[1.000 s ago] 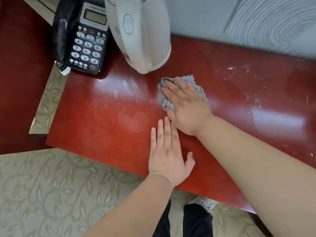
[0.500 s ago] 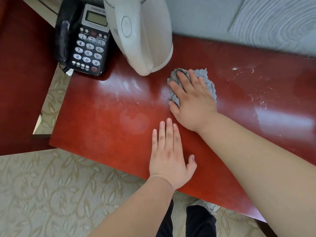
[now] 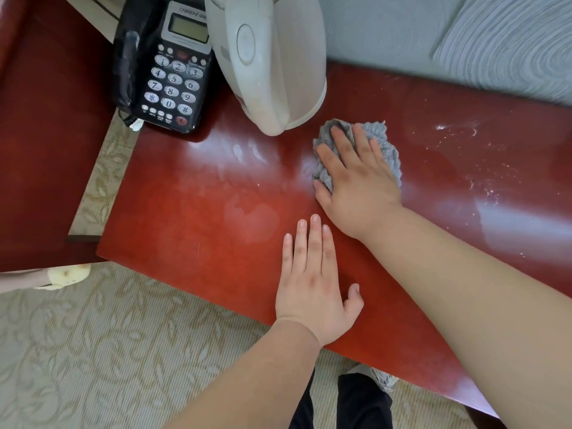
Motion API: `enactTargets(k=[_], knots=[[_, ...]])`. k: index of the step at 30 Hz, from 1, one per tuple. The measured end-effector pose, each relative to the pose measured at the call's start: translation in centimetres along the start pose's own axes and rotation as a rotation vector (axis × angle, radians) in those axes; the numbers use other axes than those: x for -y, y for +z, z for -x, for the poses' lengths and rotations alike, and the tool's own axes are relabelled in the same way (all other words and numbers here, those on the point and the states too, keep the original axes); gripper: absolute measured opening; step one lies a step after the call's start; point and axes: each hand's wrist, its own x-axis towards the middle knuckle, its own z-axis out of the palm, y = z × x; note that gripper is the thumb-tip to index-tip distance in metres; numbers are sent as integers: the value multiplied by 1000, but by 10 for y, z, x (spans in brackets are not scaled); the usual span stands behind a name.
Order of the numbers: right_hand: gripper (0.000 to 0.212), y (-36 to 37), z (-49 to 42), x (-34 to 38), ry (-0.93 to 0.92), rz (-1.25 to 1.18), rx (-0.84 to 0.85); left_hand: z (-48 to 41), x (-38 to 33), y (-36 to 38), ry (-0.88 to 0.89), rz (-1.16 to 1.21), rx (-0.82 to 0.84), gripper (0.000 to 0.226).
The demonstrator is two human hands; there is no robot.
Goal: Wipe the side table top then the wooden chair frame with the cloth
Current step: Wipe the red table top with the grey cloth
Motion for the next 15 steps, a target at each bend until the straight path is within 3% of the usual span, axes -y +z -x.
enactTargets(k=[6,15], knots=[[57,0,45,-12,-21,33,9,-1,0,0,-2,-13,7,101],[59,1,5,-2,-11,-9,-1,0,0,0,-2,-6,0,101]])
